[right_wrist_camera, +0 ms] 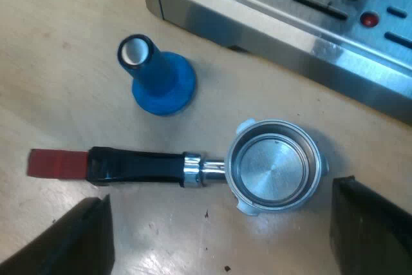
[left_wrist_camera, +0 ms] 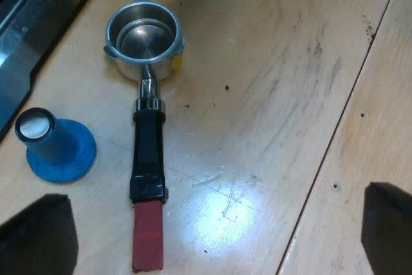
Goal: Put the handle in the coffee machine
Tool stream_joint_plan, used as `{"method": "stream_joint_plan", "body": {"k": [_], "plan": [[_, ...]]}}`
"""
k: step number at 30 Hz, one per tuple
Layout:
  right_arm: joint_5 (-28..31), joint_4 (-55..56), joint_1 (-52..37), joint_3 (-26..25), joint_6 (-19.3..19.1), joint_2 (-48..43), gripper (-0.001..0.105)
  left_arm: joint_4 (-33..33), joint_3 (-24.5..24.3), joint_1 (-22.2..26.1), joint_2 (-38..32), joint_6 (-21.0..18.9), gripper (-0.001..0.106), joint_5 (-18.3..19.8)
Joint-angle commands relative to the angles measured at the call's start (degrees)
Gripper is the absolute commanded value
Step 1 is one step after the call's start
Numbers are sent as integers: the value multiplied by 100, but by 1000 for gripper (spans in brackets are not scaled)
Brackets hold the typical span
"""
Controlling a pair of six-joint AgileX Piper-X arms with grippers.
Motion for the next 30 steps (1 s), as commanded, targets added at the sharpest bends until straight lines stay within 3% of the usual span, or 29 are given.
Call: {"method": "stream_joint_plan", "body": {"k": [1, 5, 12, 30], "plan": [[-161, -53, -142, -48, 19, 83, 77, -29, -16, 6, 4, 0, 90, -49], [-148, -148, -272, -48, -31, 180, 95, -29, -16, 6, 4, 0, 90, -49], [-535, -212, -567, -48, -285, 483, 94, -29, -16, 6, 4, 0, 90, -20], [-1255, -552, -1058, -48, -308, 1436, 94, -29, -16, 6, 4, 0, 90, -9]]}}
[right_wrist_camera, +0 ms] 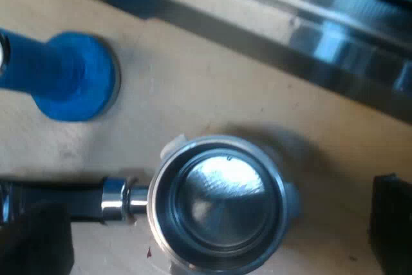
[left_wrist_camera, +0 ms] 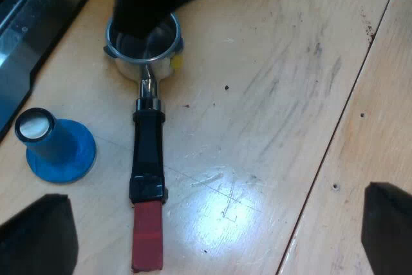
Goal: Put the handle in the coffee machine
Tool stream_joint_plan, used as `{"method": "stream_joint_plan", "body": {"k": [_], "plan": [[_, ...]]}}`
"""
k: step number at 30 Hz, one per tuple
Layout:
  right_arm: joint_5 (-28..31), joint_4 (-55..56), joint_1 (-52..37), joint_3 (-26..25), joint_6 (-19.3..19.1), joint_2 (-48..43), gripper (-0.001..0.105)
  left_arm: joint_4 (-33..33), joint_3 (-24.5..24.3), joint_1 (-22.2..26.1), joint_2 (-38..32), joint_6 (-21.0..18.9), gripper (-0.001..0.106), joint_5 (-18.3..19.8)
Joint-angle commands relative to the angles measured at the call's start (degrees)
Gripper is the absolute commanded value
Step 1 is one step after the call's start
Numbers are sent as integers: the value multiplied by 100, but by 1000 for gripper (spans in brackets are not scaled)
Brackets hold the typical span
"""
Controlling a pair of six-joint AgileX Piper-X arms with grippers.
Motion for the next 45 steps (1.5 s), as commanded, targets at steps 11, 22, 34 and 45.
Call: {"method": "stream_joint_plan", "body": {"k": [11, 22, 34, 45], "plan": [[-413, -328, -21, -39, -34, 589, 94, -29, -16, 6, 4, 0, 90, -9], [-490, -314, -21, -39, -34, 835, 94, -29, -16, 6, 4, 0, 90, -9], [-531, -315, -21, -39, -189, 834, 94, -29, -16, 6, 4, 0, 90, -9], [-485, -315, -21, -39, -189, 834, 27, -29, -16, 6, 4, 0, 90, -9]]}}
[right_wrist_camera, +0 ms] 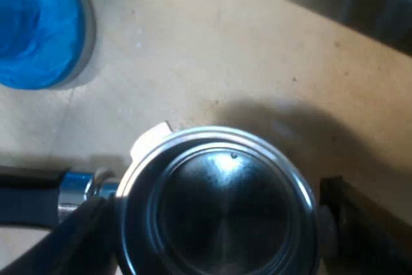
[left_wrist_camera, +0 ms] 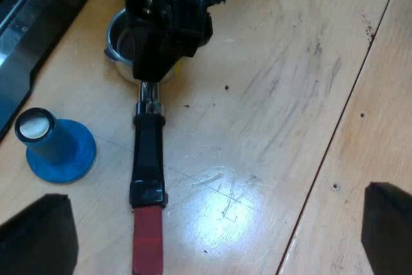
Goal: Put the handle in the coffee machine
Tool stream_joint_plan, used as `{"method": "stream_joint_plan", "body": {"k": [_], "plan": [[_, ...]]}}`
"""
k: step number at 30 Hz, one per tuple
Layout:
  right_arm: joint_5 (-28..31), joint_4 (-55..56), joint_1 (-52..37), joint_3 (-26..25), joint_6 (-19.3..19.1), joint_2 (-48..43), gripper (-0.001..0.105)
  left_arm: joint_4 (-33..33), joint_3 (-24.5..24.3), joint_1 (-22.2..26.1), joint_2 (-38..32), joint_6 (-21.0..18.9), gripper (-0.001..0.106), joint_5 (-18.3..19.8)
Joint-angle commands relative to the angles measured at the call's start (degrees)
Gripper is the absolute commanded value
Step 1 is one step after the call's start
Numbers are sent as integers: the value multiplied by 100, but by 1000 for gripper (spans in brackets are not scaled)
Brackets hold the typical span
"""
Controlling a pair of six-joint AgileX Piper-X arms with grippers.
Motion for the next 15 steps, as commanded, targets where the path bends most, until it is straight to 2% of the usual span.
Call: {"method": "stream_joint_plan", "body": {"k": [1, 2, 3, 5, 7, 12, 15], "plan": [[-21, 23, -21, -39, -76, 11, 27, -29, -16, 6, 4, 0, 90, -9], [-21, 23, -21, -39, -76, 11, 13, -29, -16, 6, 4, 0, 90, -9], [-37, 23, -21, -39, -76, 11, 6, -29, -16, 6, 4, 0, 90, -9], [-75, 51, -21, -39, -54, 11, 0, -29, -16, 6, 4, 0, 90, -9], [-72, 110, 7, -39, 6, -33, 0, -29, -16, 6, 4, 0, 90, -9], [-72, 460, 14, -39, 477, -276, 0, -29, -16, 6, 4, 0, 90, -9], [-72, 672, 14, -39, 494, -416, 0, -29, -16, 6, 4, 72, 90, 38]]}}
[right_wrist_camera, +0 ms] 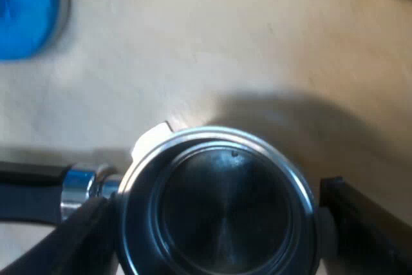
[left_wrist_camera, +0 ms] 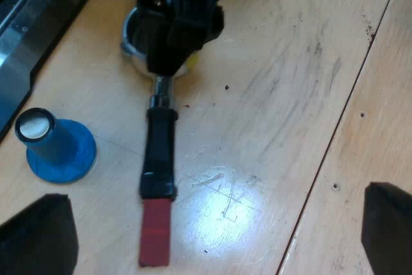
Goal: Put the handle in the coffee machine
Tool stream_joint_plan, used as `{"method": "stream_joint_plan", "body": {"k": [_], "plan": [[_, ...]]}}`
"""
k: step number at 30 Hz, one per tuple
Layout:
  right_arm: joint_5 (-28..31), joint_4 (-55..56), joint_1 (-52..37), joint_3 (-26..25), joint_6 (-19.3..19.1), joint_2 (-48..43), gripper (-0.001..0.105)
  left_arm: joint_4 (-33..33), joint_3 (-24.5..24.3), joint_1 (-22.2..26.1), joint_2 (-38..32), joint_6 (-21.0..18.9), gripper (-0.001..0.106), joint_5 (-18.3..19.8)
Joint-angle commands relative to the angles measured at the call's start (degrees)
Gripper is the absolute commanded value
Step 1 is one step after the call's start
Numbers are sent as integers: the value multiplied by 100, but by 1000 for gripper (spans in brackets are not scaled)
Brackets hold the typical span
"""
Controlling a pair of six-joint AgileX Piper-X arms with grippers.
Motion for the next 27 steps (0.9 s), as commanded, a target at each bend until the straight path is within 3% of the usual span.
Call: {"method": "stream_joint_plan", "body": {"k": [1, 2, 14, 21, 27], "plan": [[-68, 286, 14, -39, 59, -282, 0, -29, -16, 6, 4, 72, 90, 38], [-68, 437, 14, -39, 59, -383, 0, -29, -16, 6, 4, 268, 90, 135], [-68, 855, 14, -39, 59, -1053, 0, -30, -16, 6, 4, 884, 90, 126], [-68, 1023, 14, -39, 117, -1340, 0, -225, 41, 6, 4, 1008, 90, 126], [-68, 1114, 14, -39, 259, -1603, 0, -668, 419, 6, 4, 1025, 90, 126]]}}
